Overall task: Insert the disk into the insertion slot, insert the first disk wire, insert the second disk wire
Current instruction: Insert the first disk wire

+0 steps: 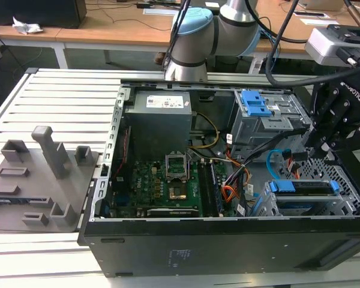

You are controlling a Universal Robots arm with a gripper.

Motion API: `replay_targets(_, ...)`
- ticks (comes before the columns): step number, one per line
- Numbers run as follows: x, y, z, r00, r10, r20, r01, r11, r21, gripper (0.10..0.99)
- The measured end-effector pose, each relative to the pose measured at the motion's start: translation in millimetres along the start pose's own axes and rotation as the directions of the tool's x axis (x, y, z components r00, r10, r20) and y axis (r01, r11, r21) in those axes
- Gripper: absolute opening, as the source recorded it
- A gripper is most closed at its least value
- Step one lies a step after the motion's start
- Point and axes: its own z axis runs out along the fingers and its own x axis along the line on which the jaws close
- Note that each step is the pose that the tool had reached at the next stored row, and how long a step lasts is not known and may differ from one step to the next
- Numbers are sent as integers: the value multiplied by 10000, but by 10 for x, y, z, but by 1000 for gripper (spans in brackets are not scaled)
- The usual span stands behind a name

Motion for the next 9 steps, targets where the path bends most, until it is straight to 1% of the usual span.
replay_targets(3, -18, -1, 39, 10000, 0, -3, 0, 10000, 0, 302)
replay_targets(7, -126, -2, 77, 10000, 0, -2, 0, 10000, 0, 302)
replay_targets(8, -172, -2, 103, 10000, 0, -5, 0, 10000, 0, 302)
replay_targets(9, -196, -2, 130, 10000, 0, -5, 0, 10000, 1, 302)
